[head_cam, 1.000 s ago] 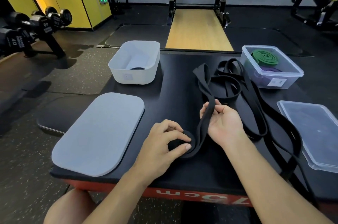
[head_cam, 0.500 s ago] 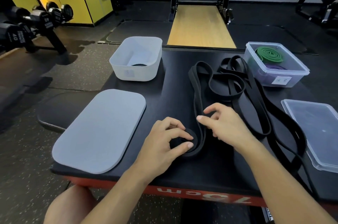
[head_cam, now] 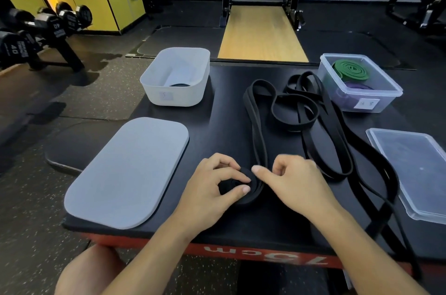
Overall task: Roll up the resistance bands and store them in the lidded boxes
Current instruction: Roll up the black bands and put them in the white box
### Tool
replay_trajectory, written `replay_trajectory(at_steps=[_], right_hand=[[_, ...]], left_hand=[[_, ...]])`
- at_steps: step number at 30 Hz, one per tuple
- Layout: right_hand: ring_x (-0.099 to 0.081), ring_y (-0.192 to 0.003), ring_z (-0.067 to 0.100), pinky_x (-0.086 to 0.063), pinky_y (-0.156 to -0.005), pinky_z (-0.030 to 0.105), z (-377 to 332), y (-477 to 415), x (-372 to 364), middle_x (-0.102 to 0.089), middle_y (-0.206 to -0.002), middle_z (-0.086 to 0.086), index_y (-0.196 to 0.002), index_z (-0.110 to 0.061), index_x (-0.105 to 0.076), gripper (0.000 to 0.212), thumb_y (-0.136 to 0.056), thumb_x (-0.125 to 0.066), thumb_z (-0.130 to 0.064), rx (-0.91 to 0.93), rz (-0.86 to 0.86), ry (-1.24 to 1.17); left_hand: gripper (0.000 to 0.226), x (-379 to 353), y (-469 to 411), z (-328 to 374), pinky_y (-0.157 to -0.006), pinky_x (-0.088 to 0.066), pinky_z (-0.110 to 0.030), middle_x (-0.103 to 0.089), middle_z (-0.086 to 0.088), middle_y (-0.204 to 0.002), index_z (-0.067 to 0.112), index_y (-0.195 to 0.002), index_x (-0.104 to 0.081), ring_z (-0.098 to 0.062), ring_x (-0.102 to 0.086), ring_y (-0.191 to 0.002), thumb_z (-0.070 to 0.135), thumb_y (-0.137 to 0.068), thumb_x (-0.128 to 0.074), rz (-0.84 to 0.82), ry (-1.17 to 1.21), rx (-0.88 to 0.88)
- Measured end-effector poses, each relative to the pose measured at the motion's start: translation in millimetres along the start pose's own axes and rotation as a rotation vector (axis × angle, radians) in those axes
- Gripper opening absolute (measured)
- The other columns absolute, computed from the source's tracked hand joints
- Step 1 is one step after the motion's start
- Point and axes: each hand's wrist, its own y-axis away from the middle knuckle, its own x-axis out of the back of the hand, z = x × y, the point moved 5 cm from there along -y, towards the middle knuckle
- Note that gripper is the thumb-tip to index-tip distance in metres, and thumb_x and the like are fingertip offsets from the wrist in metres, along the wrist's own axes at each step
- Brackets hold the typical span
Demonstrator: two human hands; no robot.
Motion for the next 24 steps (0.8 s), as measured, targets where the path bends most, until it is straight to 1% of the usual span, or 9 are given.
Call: replay_trajectory(at_steps=[2, 5, 7, 10, 13, 16, 18, 21, 24], right_hand=[[-0.06, -0.059, 0.014, -0.041, -0.054, 0.029, -3, 5, -7, -0.059, -0.057, -0.003, -0.063, -0.018, -0.057, 0.05, -0.09, -0.064, -0.06, -0.008, -0.068, 0.08], [-0.059, -0.058, 0.015, -0.042, -0.052, 0.03, -12, 6, -10, -0.06, -0.058, -0.002, -0.063, -0.016, -0.056, 0.044, -0.095, -0.057, -0.045, 0.047, -0.05, 0.24], [-0.06, -0.059, 0.016, -0.046, -0.054, 0.032, -12, 4, -10, -0.061, -0.06, 0.001, -0.065, -0.014, -0.057, 0.042, -0.096, -0.056, -0.042, 0.049, -0.071, 0.236], [-0.058, -0.059, 0.022, -0.044, -0.053, 0.035, -9, 1, -11, -0.06, -0.062, 0.007, -0.067, -0.008, -0.054, 0.04, -0.095, -0.057, -0.036, 0.044, -0.049, 0.201], [-0.055, -0.057, 0.017, -0.041, -0.052, 0.032, -12, 1, -16, -0.056, -0.06, -0.001, -0.067, -0.014, -0.053, 0.039, -0.099, -0.055, -0.036, 0.107, -0.018, 0.211], [-0.056, -0.056, 0.012, -0.042, -0.05, 0.026, -8, 2, -19, -0.059, -0.06, -0.002, -0.072, -0.022, -0.063, 0.036, -0.101, -0.058, -0.042, 0.103, -0.029, 0.093], [-0.06, -0.061, 0.009, -0.043, -0.051, 0.02, -1, 6, -20, -0.063, -0.061, -0.006, -0.074, -0.027, -0.067, 0.029, -0.098, -0.064, -0.042, 0.097, 0.013, -0.027], [-0.063, -0.078, -0.003, -0.049, -0.067, 0.012, 6, 11, -19, -0.069, -0.079, -0.012, -0.09, -0.031, -0.071, 0.006, -0.091, -0.076, -0.034, 0.079, 0.085, -0.235], [-0.069, -0.087, -0.004, -0.055, -0.08, 0.015, 8, 5, -21, -0.074, -0.096, -0.013, -0.109, -0.03, -0.073, 0.025, -0.087, -0.082, -0.023, 0.09, 0.046, -0.384]], left_hand=[[0.011, 0, 0, 0, -0.1, -0.036, -0.017, -0.055, 0.026, -0.119, 0.046, -0.098, -0.077, -0.007, -0.05, -0.126, 0.038, -0.091, -0.079, 0.003, 0.008, -0.001], [0.011, 0, -1, 1, -0.101, -0.038, -0.021, -0.055, 0.027, -0.119, 0.047, -0.098, -0.077, -0.007, -0.051, -0.125, 0.038, -0.091, -0.079, 0.001, 0.009, 0.003], [0.011, 1, -1, -1, -0.101, -0.038, -0.021, -0.055, 0.027, -0.12, 0.047, -0.098, -0.077, -0.007, -0.052, -0.125, 0.039, -0.091, -0.078, -0.001, 0.009, 0.01], [0.012, 1, -1, -1, -0.1, -0.036, -0.018, -0.055, 0.027, -0.12, 0.048, -0.097, -0.076, -0.006, -0.051, -0.126, 0.038, -0.091, -0.078, -0.01, 0.007, 0.011], [0.01, 1, -1, 0, -0.099, -0.036, -0.017, -0.054, 0.027, -0.121, 0.045, -0.098, -0.077, -0.004, -0.051, -0.126, 0.039, -0.09, -0.078, -0.015, -0.001, 0.012], [0.011, 3, 0, 2, -0.095, -0.035, -0.007, -0.051, 0.026, -0.124, 0.042, -0.1, -0.078, -0.001, -0.051, -0.127, 0.039, -0.089, -0.08, -0.013, 0.002, 0.02], [0.017, 5, 1, 5, -0.095, -0.036, -0.005, -0.05, 0.024, -0.123, 0.042, -0.104, -0.075, -0.001, -0.052, -0.125, 0.039, -0.089, -0.08, -0.003, 0.012, 0.012], [0.024, 7, 1, 7, -0.093, -0.039, -0.01, -0.051, 0.023, -0.119, 0.041, -0.109, -0.069, -0.002, -0.055, -0.12, 0.041, -0.088, -0.08, -0.002, -0.004, 0.001], [0.035, 5, 3, 7, -0.092, -0.04, -0.011, -0.051, 0.022, -0.119, 0.04, -0.109, -0.068, -0.005, -0.055, -0.119, 0.051, -0.08, -0.085, -0.038, -0.039, -0.015]])
